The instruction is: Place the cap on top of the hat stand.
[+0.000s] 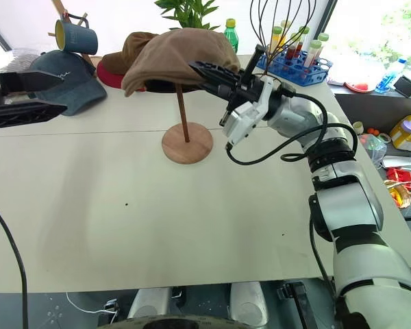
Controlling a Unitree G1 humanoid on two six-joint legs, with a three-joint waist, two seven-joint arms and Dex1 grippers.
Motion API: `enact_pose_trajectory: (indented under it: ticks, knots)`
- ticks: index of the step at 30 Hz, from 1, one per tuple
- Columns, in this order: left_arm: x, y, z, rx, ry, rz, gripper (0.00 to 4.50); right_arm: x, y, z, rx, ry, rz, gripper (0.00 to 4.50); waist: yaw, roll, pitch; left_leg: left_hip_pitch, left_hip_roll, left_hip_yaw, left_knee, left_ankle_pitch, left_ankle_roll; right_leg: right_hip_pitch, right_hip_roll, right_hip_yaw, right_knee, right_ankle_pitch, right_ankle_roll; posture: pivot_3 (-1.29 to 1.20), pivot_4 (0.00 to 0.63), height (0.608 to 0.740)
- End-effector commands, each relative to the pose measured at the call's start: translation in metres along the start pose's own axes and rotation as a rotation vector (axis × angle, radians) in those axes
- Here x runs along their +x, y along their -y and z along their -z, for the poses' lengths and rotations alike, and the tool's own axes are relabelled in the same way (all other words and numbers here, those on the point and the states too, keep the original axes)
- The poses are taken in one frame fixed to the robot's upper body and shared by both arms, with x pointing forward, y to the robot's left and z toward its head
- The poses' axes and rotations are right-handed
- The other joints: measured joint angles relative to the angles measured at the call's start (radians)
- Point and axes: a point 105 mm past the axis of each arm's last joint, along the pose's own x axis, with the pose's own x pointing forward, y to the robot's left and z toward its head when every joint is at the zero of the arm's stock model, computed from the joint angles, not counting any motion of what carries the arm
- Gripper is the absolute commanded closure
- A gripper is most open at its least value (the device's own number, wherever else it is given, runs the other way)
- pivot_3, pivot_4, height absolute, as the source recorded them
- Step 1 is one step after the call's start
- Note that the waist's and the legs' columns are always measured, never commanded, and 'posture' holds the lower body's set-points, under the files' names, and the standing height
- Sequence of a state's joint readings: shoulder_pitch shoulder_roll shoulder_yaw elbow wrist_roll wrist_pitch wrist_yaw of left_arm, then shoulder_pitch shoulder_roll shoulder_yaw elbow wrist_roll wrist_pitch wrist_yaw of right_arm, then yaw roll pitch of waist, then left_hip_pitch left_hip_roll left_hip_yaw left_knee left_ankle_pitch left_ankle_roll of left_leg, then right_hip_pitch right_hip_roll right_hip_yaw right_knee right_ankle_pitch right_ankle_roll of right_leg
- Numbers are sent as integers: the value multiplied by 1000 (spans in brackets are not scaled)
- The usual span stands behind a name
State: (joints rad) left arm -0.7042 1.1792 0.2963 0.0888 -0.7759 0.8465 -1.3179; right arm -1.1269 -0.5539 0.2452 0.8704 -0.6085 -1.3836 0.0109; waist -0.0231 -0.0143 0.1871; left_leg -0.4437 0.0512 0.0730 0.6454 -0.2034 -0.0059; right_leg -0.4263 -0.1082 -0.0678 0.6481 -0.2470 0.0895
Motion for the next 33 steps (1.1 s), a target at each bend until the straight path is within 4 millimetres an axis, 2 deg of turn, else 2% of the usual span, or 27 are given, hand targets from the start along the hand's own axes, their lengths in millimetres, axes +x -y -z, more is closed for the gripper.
enact_pose_trajectory:
  ticks: [1,6,9,13,19,24,28,33]
  knots:
    - [-7,5,-13,55,3,-15,0,-4,-4,-8,-29,54,-10,4441,-1,0,0,0,0,0,0,0,0,0,0,0,0,0,0,0,150,740]
    - [-7,5,-16,63,0,-19,0,-7,-21,-9,-28,50,-52,4441,-1,0,0,0,0,1,0,0,0,0,0,1,0,0,0,0,150,740]
    - [-6,5,-17,66,1,-18,0,-4,-22,1,-24,-2,-51,3363,-3,0,0,1,0,1,0,0,-1,0,0,2,0,0,0,0,150,740]
    - [-5,5,-17,66,4,-18,0,-4,-22,10,-53,-56,-64,1406,-9,0,0,1,0,1,0,0,-1,0,0,2,1,0,0,0,150,740]
    - [-2,5,-17,60,12,-7,0,-15,-21,9,-74,-141,-66,1406,-18,0,0,1,0,1,0,0,-1,0,0,2,1,0,0,0,150,740]
    - [2,4,-17,59,20,5,0,-23,-24,-6,-58,-235,-42,1406,-16,0,0,1,0,1,0,0,-1,0,1,2,1,0,0,0,150,740]
    - [7,1,-18,57,25,20,0,-17,-26,-20,-31,-292,-11,1406,-16,0,0,1,0,1,1,0,0,0,1,3,2,0,0,0,150,740]
    - [13,-1,-19,59,28,40,0,-4,-20,-25,-15,-368,37,1406,-17,0,0,1,1,1,1,0,0,0,2,3,2,0,0,0,150,740]
